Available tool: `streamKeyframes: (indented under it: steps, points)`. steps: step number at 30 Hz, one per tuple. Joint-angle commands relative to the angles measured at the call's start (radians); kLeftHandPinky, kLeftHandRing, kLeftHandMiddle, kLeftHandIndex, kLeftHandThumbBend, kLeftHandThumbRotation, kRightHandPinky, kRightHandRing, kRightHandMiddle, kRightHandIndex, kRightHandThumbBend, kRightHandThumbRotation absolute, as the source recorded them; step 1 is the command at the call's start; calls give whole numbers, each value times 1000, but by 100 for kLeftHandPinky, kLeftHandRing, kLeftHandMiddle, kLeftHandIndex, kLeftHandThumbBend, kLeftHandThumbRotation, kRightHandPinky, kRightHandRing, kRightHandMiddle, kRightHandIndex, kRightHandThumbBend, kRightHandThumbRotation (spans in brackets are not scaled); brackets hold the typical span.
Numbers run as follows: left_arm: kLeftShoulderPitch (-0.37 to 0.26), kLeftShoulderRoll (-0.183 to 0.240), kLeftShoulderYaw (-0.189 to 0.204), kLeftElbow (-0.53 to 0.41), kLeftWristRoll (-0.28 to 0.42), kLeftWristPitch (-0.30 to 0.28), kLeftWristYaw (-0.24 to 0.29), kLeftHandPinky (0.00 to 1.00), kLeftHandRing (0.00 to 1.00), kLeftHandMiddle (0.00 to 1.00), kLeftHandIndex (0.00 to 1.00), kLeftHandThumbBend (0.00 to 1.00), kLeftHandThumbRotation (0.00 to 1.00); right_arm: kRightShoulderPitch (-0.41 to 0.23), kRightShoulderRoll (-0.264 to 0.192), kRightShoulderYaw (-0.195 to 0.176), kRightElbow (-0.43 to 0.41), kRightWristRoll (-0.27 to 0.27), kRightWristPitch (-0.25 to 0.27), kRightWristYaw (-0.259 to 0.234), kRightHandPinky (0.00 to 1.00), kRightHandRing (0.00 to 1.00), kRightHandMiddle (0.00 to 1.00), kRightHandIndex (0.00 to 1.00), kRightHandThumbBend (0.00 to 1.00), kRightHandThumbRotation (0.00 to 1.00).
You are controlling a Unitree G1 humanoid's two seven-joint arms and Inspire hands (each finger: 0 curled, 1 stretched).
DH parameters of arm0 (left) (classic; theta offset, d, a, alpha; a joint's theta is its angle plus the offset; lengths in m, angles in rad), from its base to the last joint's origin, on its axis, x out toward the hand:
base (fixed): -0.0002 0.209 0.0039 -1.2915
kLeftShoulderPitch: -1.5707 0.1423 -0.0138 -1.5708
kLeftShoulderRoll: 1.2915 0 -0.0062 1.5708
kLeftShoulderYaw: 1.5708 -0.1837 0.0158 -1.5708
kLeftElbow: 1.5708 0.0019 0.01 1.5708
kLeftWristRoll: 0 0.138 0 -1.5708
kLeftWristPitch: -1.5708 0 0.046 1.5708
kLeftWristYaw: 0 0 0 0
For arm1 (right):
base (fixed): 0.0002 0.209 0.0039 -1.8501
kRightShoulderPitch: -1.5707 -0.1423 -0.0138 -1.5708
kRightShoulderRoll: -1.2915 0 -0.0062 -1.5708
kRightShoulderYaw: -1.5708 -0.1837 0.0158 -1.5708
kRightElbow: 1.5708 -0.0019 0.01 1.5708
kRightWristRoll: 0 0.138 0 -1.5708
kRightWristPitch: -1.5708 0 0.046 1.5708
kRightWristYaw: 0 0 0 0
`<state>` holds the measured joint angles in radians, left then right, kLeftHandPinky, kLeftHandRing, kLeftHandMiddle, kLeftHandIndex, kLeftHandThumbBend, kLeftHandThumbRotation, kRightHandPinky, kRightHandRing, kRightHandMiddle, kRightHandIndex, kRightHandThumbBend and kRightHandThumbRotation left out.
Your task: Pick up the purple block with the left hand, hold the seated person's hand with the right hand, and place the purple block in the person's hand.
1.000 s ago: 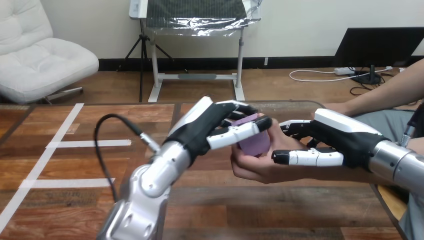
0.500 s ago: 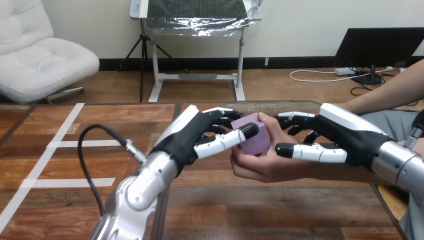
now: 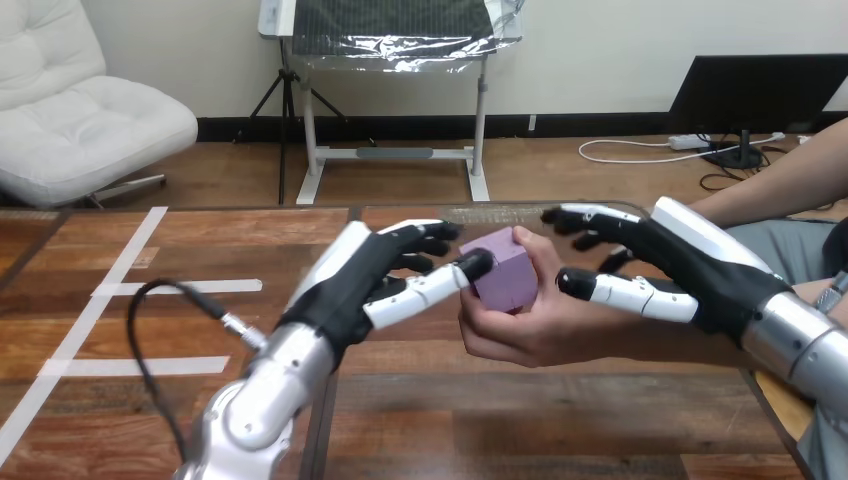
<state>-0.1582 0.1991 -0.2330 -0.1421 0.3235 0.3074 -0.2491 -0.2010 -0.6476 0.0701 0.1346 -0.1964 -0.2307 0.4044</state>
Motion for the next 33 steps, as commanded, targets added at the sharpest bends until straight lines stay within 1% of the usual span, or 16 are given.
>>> streamKeyframes:
  steps: [1,4,7,10,13,14,16,19,25,27,30,33]
  points:
    - [8,1,46,-73,-20,-24,27,73,83,84,82,66,75,-24,43,-42,19,43,-69,-39,73,85,89,90,92,100]
    - [30,-7,59,-96,-31,-14,36,73,83,84,82,66,74,-19,54,-46,21,61,-76,-35,74,86,89,90,93,100]
    - [50,-4,69,-113,-40,-23,42,73,83,84,81,66,73,-13,72,-53,28,87,-93,-39,74,86,89,90,93,100]
    - [70,1,80,-127,-52,-42,46,73,83,85,81,64,73,-5,84,-54,25,95,-93,-48,75,86,89,90,95,100]
    - [92,0,92,-152,-60,-32,49,73,83,85,81,63,73,1,97,-56,23,107,-102,-53,75,86,89,90,97,100]
    - [102,1,97,-160,-62,-39,53,73,83,85,81,63,73,3,105,-57,28,115,-120,-56,76,86,89,90,97,100]
    - [113,1,102,-170,-62,-49,57,72,83,85,81,61,72,7,113,-60,34,122,-142,-60,76,86,89,90,96,100]
    - [129,2,109,-189,-62,-48,60,71,82,84,81,59,72,13,121,-60,25,124,-142,-62,77,87,89,91,96,100]
    - [178,-4,139,-238,-73,-64,75,70,81,83,80,57,73,25,166,-65,22,156,-180,-82,79,88,89,90,95,100]
    - [189,-5,145,-249,-77,-65,79,70,81,83,80,58,74,29,175,-66,21,163,-186,-84,79,88,90,90,94,100]
    - [209,-6,156,-270,-82,-76,87,70,80,82,80,58,75,37,195,-70,7,175,-180,-91,79,88,89,90,93,100]
    - [230,-9,169,-290,-91,-86,97,70,80,81,79,58,76,43,214,-73,3,201,-190,-86,79,88,90,90,92,100]
